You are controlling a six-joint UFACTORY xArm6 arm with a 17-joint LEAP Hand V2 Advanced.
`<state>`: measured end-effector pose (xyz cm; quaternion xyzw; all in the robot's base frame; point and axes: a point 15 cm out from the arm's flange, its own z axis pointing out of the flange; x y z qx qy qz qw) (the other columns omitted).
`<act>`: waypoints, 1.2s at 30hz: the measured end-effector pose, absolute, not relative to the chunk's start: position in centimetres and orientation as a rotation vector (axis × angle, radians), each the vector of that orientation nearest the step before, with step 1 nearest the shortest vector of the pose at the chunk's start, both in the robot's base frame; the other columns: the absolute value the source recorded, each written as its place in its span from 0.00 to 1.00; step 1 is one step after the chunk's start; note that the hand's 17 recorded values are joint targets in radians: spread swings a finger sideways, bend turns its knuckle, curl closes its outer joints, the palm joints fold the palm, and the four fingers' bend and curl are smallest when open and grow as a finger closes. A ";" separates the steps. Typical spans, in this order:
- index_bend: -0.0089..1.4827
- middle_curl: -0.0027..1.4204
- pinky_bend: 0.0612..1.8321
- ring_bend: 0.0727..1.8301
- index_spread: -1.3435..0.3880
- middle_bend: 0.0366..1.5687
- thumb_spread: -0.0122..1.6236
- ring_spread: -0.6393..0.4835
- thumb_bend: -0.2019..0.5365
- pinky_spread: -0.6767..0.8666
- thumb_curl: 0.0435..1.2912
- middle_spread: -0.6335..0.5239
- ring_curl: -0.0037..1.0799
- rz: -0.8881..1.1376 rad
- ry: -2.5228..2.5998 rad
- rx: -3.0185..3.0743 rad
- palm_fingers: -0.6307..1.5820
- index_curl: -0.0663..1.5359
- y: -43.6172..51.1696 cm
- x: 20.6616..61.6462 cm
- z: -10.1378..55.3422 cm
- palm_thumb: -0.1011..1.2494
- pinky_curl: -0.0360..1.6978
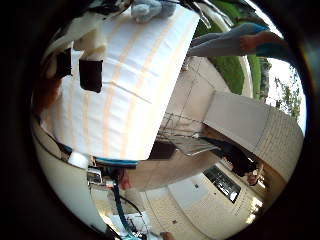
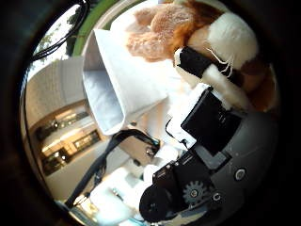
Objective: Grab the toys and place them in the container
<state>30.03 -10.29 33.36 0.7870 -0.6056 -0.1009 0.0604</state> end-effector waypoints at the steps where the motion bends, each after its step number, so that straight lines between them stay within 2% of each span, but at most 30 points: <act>1: 0.48 0.68 0.74 0.77 0.34 0.77 0.75 0.48 0.26 0.58 0.43 0.36 0.78 -0.285 -1.827 2.402 0.64 0.46 -9.9 29.4 34.5 0.79 0.52; 5: 0.50 0.70 0.76 0.80 0.33 0.80 0.75 0.48 0.25 0.57 0.44 0.36 0.79 -0.248 -1.774 2.637 0.62 0.52 -2.7 27.7 39.1 0.79 0.55; 12: 0.51 0.72 0.78 0.84 0.30 0.84 0.75 0.47 0.25 0.55 0.45 0.36 0.80 -0.306 -1.647 2.763 0.59 0.63 6.5 26.8 40.3 0.78 0.59; 17: 0.51 0.71 0.77 0.85 0.30 0.85 0.76 0.49 0.23 0.54 0.44 0.37 0.78 -0.253 -1.643 2.800 0.58 0.69 11.5 29.2 39.1 0.73 0.61; 18: 0.48 0.68 0.77 0.81 0.31 0.81 0.76 0.51 0.23 0.56 0.42 0.39 0.74 -0.260 -1.647 2.792 0.59 0.69 12.0 29.7 38.6 0.71 0.59; 19: 0.43 0.64 0.76 0.78 0.34 0.73 0.76 0.53 0.23 0.57 0.41 0.40 0.72 -0.274 -1.633 2.788 0.54 0.67 12.4 30.2 37.9 0.70 0.58; 20: 0.35 0.61 0.75 0.75 0.38 0.62 0.76 0.56 0.23 0.58 0.40 0.41 0.71 -0.295 -1.616 2.782 0.38 0.66 12.6 30.5 37.1 0.69 0.59; 21: 0.35 0.61 0.75 0.75 0.38 0.62 0.76 0.56 0.23 0.58 0.40 0.41 0.71 -0.313 -1.596 2.779 0.38 0.66 12.7 30.7 36.5 0.69 0.59; 22: 0.34 0.57 0.73 0.72 0.41 0.54 0.76 0.59 0.23 0.59 0.39 0.43 0.70 -0.332 -1.563 2.782 0.30 0.65 12.8 31.0 35.7 0.69 0.59; 23: 0.31 0.51 0.64 0.61 0.43 0.44 0.76 0.64 0.24 0.61 0.39 0.46 0.63 -0.354 -1.518 2.790 0.17 0.61 12.9 31.2 35.0 0.69 0.55; 25: 0.23 0.43 0.54 0.45 0.45 0.31 0.74 0.70 0.24 0.63 0.39 0.52 0.50 -0.392 -1.438 2.807 0.12 0.54 12.9 31.6 33.7 0.70 0.49; 26: 0.19 0.40 0.49 0.40 0.46 0.26 0.73 0.73 0.24 0.65 0.38 0.53 0.45 -0.404 -1.395 2.824 0.12 0.51 12.8 31.7 33.3 0.70 0.46; 31: 0.09 0.32 0.38 0.27 0.47 0.11 0.70 0.80 0.24 0.69 0.38 0.58 0.34 -0.447 -1.344 2.894 0.18 0.41 9.7 33.6 32.3 0.71 0.38; 36: 0.08 0.28 0.32 0.22 0.49 0.08 0.68 0.82 0.23 0.72 0.38 0.59 0.30 -0.440 -1.501 2.909 0.23 0.33 5.2 36.3 32.2 0.71 0.32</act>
